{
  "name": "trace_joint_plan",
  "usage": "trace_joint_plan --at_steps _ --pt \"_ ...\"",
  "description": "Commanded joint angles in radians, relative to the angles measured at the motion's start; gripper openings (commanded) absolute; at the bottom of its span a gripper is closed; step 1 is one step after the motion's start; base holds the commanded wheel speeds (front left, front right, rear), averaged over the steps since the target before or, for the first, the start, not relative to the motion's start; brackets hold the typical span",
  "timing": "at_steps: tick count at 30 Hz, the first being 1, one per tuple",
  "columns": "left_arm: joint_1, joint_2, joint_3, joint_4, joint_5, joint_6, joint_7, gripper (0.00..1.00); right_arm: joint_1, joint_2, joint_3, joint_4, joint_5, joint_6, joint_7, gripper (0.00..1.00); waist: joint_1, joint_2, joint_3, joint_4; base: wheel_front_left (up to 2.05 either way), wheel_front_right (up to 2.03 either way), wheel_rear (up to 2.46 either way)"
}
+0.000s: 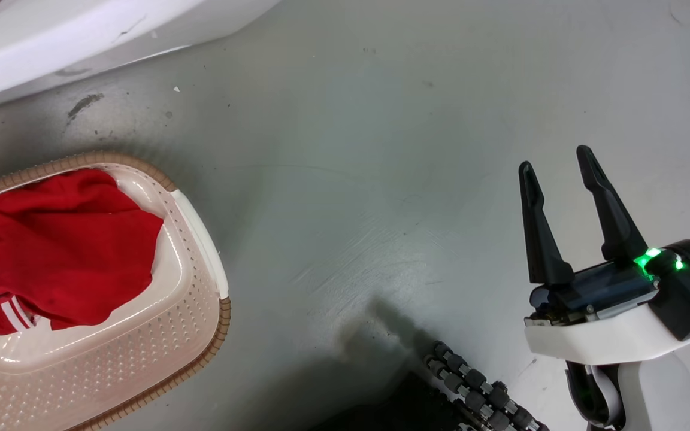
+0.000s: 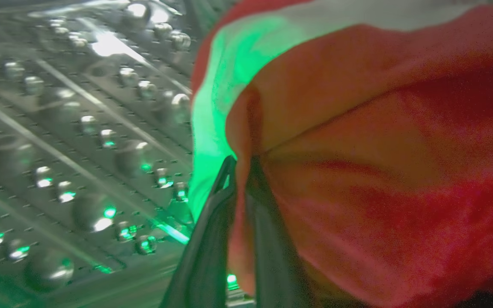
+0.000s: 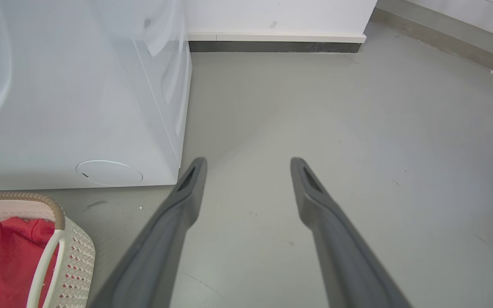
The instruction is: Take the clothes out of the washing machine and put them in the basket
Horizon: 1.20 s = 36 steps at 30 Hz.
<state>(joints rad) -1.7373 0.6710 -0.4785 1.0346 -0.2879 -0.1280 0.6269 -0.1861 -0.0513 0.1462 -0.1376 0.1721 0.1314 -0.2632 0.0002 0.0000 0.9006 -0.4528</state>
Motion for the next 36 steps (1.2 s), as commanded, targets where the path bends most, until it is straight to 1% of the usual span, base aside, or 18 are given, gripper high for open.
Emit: trace_joint_plan --at_steps 1,6,9,11,19,21,25,30,36 --pt "-0.005 -0.007 -0.003 -0.001 -0.005 0.002 -0.016 0.0 -0.02 0.002 -0.002 -0.002 -0.004 -0.001 -0.002 1.0 -0.0002 0.0 -0.004 0.001 0.0 0.0 0.0" --pt "0.006 0.01 0.001 0.003 -0.02 0.001 -0.062 0.0 -0.042 0.002 -0.002 0.003 -0.009 -0.001 -0.003 1.0 -0.0002 0.0 -0.02 0.002 0.0 0.0 0.0" --pt "0.03 0.019 0.003 0.001 -0.033 0.0 -0.103 0.0 -0.067 0.002 0.001 0.008 -0.014 -0.001 -0.003 1.0 -0.0002 0.0 -0.038 0.003 0.0 0.0 0.0" --pt "0.061 0.014 0.002 -0.004 -0.046 0.0 -0.148 0.0 -0.073 0.002 -0.009 0.013 -0.023 -0.001 -0.002 1.0 -0.0002 0.0 -0.061 0.019 0.0 0.0 0.0" --pt "0.238 -0.06 -0.016 -0.007 -0.09 0.0 -0.372 0.0 -0.068 0.001 -0.063 0.032 -0.093 -0.001 -0.003 1.0 -0.0002 0.0 -0.192 0.126 0.0 0.0 0.0" --pt "0.293 -0.071 -0.014 -0.006 -0.103 -0.001 -0.435 0.0 -0.06 0.002 -0.06 0.041 -0.109 -0.001 -0.002 1.0 -0.0002 0.0 -0.23 0.142 0.0 0.0 0.0" --pt "0.407 -0.112 -0.027 -0.014 -0.114 0.0 -0.558 0.0 -0.037 0.001 -0.07 0.058 -0.141 -0.001 -0.002 1.0 -0.0002 0.0 -0.31 0.191 0.0 0.0 0.0" --pt "0.538 -0.164 -0.041 -0.032 -0.121 0.02 -0.687 0.0 -0.008 0.001 -0.078 0.076 -0.178 -0.001 -0.002 1.0 -0.0002 0.0 -0.409 0.243 0.0 0.0 0.0" --pt "0.693 -0.197 -0.046 -0.098 -0.133 0.059 -0.816 0.0 0.033 0.001 -0.082 0.1 -0.2 -0.001 -0.002 1.0 -0.0002 0.0 -0.52 0.286 0.0 0.0 0.0"
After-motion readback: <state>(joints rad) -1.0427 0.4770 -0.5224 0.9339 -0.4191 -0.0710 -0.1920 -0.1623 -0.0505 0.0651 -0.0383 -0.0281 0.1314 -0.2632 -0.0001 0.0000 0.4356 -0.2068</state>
